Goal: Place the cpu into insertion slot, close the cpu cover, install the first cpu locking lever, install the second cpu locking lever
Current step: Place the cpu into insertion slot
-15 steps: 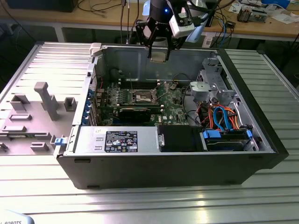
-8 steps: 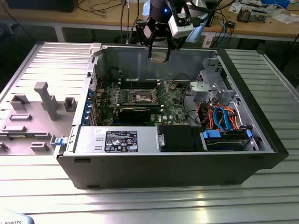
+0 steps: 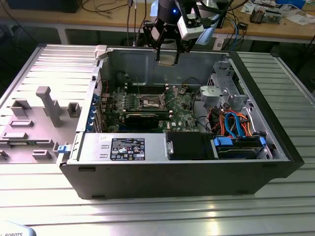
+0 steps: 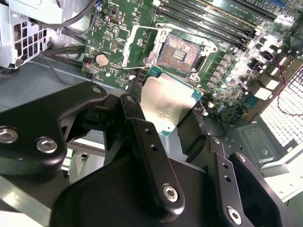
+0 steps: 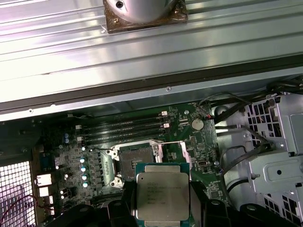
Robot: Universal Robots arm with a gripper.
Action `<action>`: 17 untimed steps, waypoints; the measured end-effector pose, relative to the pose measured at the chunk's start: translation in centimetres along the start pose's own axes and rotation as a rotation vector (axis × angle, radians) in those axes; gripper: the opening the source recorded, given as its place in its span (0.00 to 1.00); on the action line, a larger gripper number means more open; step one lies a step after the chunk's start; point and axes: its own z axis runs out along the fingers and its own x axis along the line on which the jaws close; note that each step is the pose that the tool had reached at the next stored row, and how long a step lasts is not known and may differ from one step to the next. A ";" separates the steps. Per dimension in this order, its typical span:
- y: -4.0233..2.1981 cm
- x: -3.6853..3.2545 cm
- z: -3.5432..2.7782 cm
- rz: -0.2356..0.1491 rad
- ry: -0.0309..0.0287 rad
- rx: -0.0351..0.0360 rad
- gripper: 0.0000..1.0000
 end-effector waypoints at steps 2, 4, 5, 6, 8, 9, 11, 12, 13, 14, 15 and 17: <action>0.00 0.00 0.00 0.006 -0.0005 -0.0001 0.54; 0.00 0.00 0.00 0.017 -0.0016 -0.0003 0.54; 0.00 0.00 0.01 0.026 -0.0024 -0.0005 0.54; 0.00 0.00 0.01 0.036 -0.0032 -0.0007 0.54; 0.00 0.00 0.02 0.058 -0.0052 -0.0011 0.54; 0.00 0.00 0.02 0.071 -0.0063 -0.0014 0.54; 0.00 0.00 0.03 0.097 -0.0087 -0.0019 0.54; -0.01 0.00 0.04 0.110 -0.0099 -0.0021 0.54; -0.01 0.00 0.04 0.127 -0.0114 -0.0023 0.54; -0.01 0.00 0.05 0.142 -0.0127 -0.0025 0.54; -0.01 0.00 0.06 0.169 -0.0152 -0.0031 0.54; -0.01 0.00 0.08 0.205 -0.0184 -0.0039 0.54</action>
